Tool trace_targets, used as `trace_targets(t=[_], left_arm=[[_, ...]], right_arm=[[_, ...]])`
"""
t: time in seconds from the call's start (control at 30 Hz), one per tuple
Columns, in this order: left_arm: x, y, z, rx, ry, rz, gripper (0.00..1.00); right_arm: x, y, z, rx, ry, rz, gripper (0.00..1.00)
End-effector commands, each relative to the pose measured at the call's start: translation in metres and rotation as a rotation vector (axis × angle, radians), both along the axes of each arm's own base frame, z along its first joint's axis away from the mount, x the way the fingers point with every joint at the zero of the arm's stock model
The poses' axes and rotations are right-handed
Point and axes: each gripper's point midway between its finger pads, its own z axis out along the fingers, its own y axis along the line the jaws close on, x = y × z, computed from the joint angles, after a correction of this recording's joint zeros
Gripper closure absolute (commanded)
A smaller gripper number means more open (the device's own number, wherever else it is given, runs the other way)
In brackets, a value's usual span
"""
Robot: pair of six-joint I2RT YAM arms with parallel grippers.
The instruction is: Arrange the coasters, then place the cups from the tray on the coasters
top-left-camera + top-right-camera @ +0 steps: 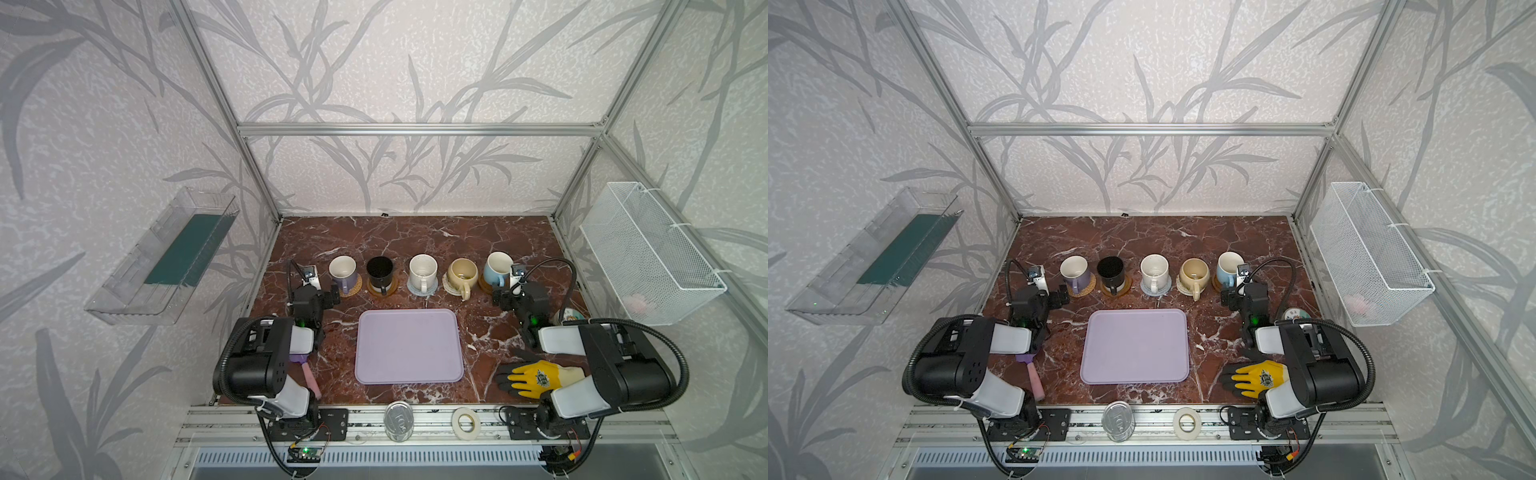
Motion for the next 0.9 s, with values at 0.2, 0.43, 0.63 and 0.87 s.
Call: trace_targets(t=[0.2,0.43,0.63,0.87], left_arm=[[0.0161,0.0029,0.0177,-0.012,-0.046,0.006,0.01],[0.0157,0.0048,0.0182,-0.006,-0.048,0.016,0.01],[0.0159,0.0046,0.0184,-0.005,-0.049,0.016,0.01],[0.0165,0.0040,0.0180,0.001,-0.044,0.018,0.01]], right_arm=[[0.0137,-0.0040,0.0181,0.015,-0.058,-0.031,0.01],[0.0135,-0.0038,0.0178,0.013,-0.053,-0.030,0.01],[0.0136,-0.0035,0.0181,0.013,-0.055,-0.029,0.01],[0.0136,-0.0035,0.0180,0.013,-0.054,-0.028,0.01]])
